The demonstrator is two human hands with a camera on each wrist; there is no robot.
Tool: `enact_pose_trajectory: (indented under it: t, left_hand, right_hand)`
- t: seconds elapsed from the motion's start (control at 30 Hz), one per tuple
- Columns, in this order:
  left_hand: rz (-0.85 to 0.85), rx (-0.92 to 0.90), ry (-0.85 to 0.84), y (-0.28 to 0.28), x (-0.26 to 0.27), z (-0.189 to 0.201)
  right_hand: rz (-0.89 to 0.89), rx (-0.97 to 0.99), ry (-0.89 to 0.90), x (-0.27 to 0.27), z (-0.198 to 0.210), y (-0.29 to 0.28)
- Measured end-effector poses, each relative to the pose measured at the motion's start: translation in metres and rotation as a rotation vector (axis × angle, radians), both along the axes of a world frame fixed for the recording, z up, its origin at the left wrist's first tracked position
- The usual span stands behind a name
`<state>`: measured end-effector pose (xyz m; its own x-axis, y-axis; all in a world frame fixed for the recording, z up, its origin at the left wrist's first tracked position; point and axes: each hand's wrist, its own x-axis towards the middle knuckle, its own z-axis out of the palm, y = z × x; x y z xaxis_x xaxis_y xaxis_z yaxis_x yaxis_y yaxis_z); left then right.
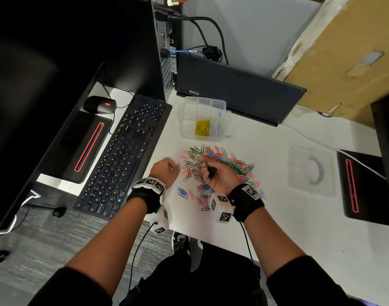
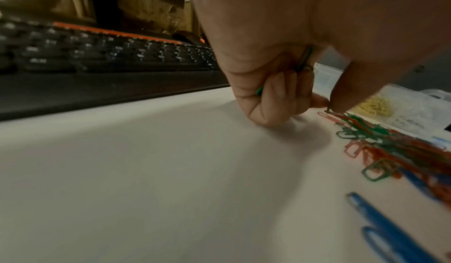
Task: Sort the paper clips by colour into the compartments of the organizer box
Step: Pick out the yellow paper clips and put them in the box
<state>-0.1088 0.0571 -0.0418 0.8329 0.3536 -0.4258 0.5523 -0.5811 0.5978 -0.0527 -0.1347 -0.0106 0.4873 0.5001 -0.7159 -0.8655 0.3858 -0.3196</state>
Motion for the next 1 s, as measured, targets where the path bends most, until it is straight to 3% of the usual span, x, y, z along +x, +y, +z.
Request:
enact_pose_trajectory:
  t: [0.17, 0.4, 0.63, 0.8, 0.87, 1.0]
  left_hand:
    - [0.113, -0.175, 0.002, 0.003, 0.003, 0.003]
    - [0.202, -0.391, -0.05, -0.001, 0.003, -0.01]
    - [0.32, -0.719, -0.052, 0.002, 0.005, -0.009]
    - [0.297, -0.694, -0.075, -0.001, 0.006, -0.007]
    - [0.292, -0.642, -0.074, -0.003, 0.007, -0.006]
    - [0.208, -0.424, -0.138, -0.003, 0.006, -0.01]
  right_hand:
    - [0.001, -0.056, -0.033, 0.001, 0.001, 0.006]
    - [0.261, -0.316, -0.054, 0.008, 0.005, 0.021]
    - [0.194, -0.285, 0.008, 0.012, 0.006, 0.024]
    - [0.215, -0.317, -0.021, 0.016, -0.004, 0.022]
    - [0.363, -0.436, -0.177, 0.016, -0.012, 0.022]
    - [0.851, -0.78, -1.001, 0.011, -0.015, 0.023]
